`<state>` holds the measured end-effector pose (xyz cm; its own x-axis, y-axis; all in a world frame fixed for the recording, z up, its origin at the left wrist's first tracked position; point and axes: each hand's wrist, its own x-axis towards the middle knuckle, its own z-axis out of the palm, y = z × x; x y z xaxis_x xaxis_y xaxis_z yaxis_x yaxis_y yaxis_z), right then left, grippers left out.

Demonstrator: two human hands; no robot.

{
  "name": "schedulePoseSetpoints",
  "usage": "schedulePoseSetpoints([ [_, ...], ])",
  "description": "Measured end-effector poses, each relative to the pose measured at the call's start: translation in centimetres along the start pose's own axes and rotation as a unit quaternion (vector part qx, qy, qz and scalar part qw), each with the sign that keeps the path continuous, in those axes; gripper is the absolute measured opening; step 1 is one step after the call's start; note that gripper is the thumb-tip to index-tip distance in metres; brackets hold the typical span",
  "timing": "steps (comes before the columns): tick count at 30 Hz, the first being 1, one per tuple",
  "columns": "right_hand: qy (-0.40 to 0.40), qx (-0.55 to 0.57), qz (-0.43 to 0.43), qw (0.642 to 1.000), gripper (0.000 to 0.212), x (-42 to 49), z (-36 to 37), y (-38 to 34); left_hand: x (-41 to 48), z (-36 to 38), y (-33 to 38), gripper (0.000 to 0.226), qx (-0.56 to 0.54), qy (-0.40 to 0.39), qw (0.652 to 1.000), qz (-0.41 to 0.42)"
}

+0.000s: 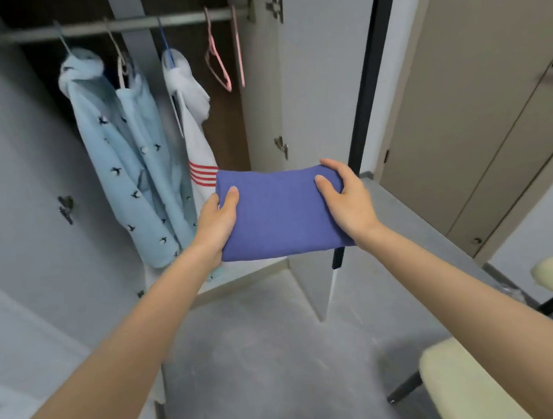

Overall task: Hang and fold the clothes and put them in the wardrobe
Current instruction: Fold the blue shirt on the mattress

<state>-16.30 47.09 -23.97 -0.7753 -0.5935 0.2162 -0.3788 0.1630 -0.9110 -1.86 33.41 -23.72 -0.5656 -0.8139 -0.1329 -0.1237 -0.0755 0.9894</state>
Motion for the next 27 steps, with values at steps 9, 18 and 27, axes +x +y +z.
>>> schedulePoseSetpoints([
  [9,-0.004,0.017,-0.103,0.994,0.036,7.5,1.4,-14.8,2.1,-6.3,14.9,0.035,0.011,0.036,0.996,0.08],
  [18,0.007,0.025,-0.192,0.981,0.035,16.7,2.5,-23.0,7.4,-8.6,24.3,0.033,-0.026,0.077,0.986,0.146],
  [27,0.004,0.02,-0.226,0.974,0.035,30.9,5.5,-27.2,18.3,-9.0,31.3,0.025,-0.038,0.11,0.977,0.177],
])
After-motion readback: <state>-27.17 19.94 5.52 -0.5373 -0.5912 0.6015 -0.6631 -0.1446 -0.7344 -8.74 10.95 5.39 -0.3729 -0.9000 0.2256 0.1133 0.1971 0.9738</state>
